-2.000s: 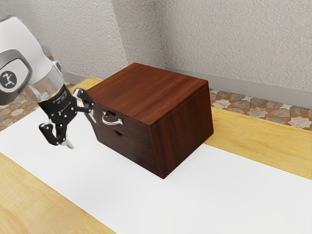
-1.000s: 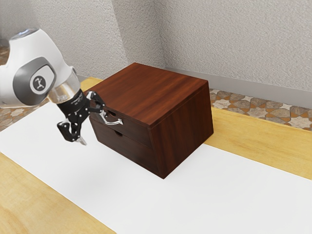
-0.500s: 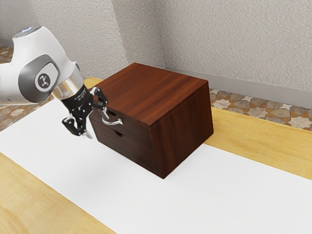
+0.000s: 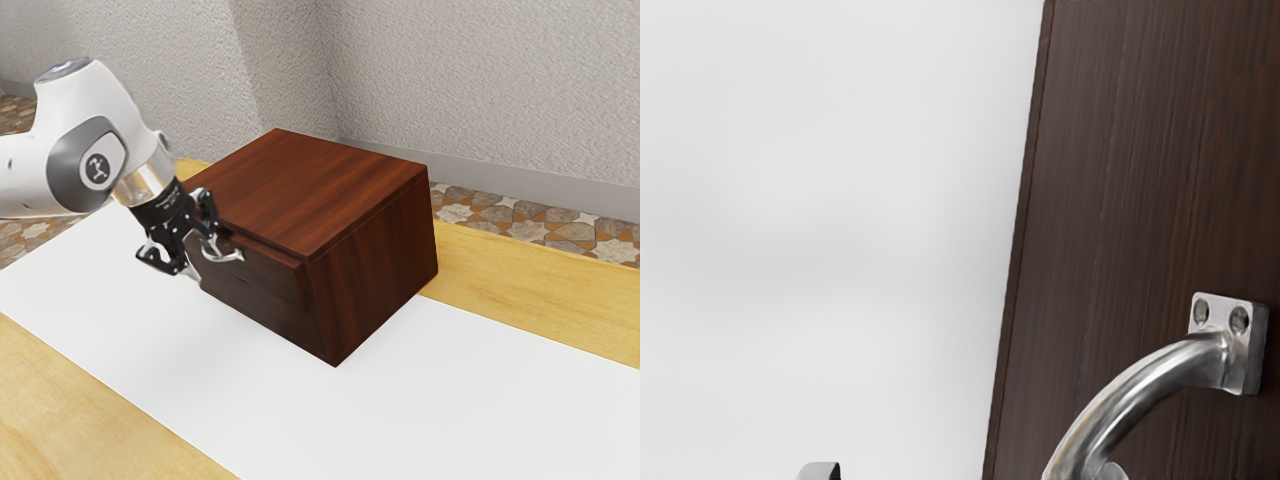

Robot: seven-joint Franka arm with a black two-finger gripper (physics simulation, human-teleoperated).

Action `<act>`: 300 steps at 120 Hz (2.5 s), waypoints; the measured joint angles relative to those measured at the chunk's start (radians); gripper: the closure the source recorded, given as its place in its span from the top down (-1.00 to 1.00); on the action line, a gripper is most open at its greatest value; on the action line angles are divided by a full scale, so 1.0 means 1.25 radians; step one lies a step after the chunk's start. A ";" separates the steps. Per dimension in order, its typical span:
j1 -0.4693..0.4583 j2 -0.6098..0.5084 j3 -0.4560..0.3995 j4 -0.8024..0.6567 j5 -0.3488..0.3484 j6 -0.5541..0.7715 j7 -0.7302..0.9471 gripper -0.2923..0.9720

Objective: Pull the drawer handle with one arm to open the drawer

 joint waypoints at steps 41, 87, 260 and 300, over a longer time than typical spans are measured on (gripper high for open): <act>0.023 -0.085 -0.001 -0.100 -0.002 0.009 0.001 -0.51; 0.052 -0.189 -0.004 -0.219 -0.003 0.023 0.000 -0.57; 0.137 -0.566 -0.083 -0.415 -0.050 0.053 0.001 0.39; -0.341 -0.206 0.044 0.165 0.005 -0.238 -0.045 0.51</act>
